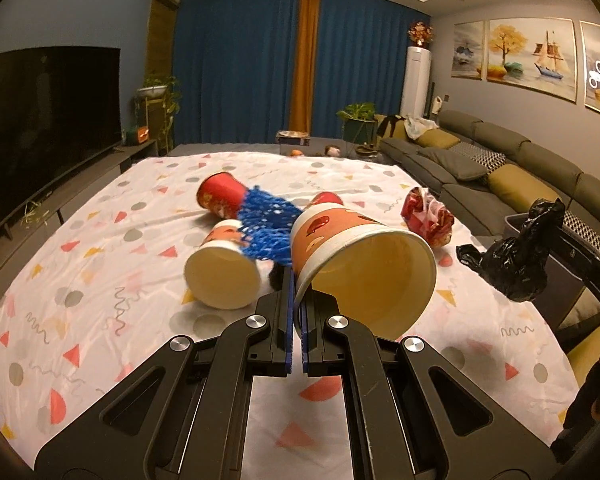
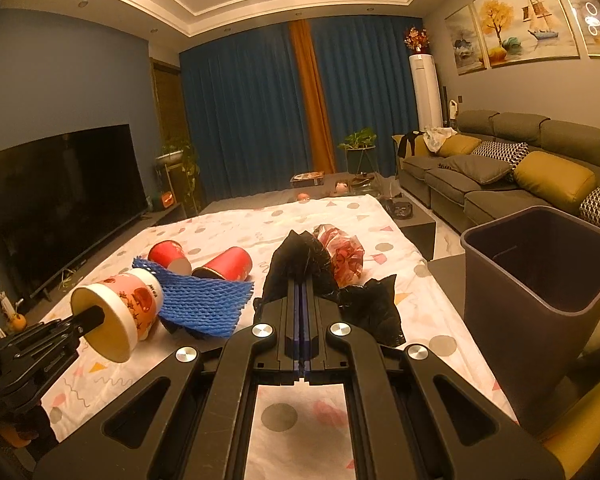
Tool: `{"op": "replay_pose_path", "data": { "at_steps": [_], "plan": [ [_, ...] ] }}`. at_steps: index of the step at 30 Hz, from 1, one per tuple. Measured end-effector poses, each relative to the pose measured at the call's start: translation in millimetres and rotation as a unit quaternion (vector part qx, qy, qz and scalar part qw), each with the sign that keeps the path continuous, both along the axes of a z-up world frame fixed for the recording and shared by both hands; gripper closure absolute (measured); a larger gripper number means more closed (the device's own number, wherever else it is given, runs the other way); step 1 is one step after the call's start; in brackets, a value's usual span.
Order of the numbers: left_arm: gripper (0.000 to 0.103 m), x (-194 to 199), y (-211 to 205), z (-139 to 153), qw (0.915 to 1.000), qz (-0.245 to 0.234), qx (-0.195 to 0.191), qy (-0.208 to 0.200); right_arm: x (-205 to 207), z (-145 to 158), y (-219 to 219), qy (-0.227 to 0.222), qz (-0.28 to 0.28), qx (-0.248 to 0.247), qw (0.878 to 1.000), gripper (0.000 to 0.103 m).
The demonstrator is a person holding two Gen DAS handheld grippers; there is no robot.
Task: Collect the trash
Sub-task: 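Carry the white cup and black bag with both grippers over the grey bin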
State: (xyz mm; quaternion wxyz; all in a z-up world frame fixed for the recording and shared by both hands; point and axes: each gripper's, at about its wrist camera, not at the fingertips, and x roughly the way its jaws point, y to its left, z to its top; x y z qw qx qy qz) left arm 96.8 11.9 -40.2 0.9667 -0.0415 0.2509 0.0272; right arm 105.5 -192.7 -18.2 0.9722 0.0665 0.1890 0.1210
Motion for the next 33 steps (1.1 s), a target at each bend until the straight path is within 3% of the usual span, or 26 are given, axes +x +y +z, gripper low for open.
{"op": "replay_pose_path", "data": {
  "at_steps": [24, 33],
  "plan": [
    [0.101, 22.1, -47.5, 8.1, 0.9992, -0.036, 0.015, -0.006, -7.7, 6.1, -25.6, -0.012, -0.024, 0.004, 1.0, 0.102],
    [0.101, 30.2, -75.3, 24.4, 0.9974, -0.063, 0.023, -0.025, -6.7, 15.2, -46.1, -0.023, -0.047, 0.005, 0.999, 0.102]
  ]
}}
